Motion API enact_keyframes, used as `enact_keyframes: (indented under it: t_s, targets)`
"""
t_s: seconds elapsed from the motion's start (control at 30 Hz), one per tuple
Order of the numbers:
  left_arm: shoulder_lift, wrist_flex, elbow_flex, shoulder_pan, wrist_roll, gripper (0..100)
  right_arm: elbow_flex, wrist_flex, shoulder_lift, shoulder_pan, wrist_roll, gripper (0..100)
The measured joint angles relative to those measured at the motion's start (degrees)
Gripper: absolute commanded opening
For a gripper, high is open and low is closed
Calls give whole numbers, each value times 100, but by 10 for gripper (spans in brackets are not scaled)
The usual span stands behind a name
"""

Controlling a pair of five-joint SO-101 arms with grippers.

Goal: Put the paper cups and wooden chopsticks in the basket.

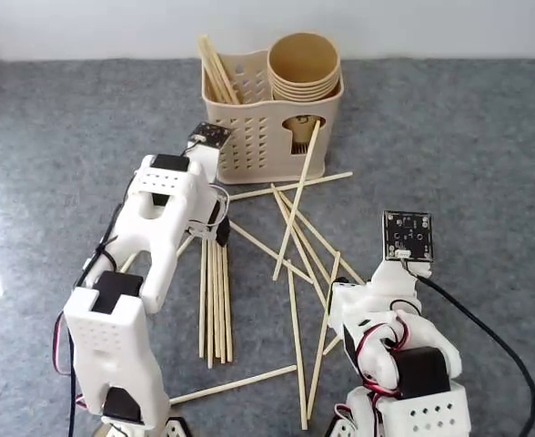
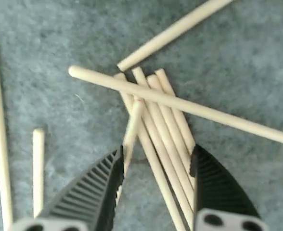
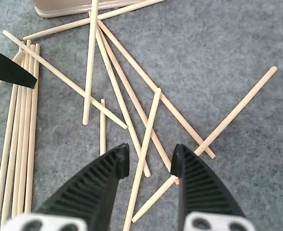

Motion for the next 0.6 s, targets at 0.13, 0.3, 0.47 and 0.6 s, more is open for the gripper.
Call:
enact_keyframes:
  t_s: [0.13, 0.3, 0.47, 0.6]
  targets:
    - [114, 0, -79, -9, 0, 218, 0, 0, 0, 0, 0, 162]
    - [114, 9, -79, 0, 0, 218, 0, 0, 0, 0, 0, 162]
    - [167, 246, -123, 369, 0, 218, 0, 0, 0, 0, 0, 162]
    - [211, 246, -123, 536, -18, 218, 0, 0, 0, 9, 0, 162]
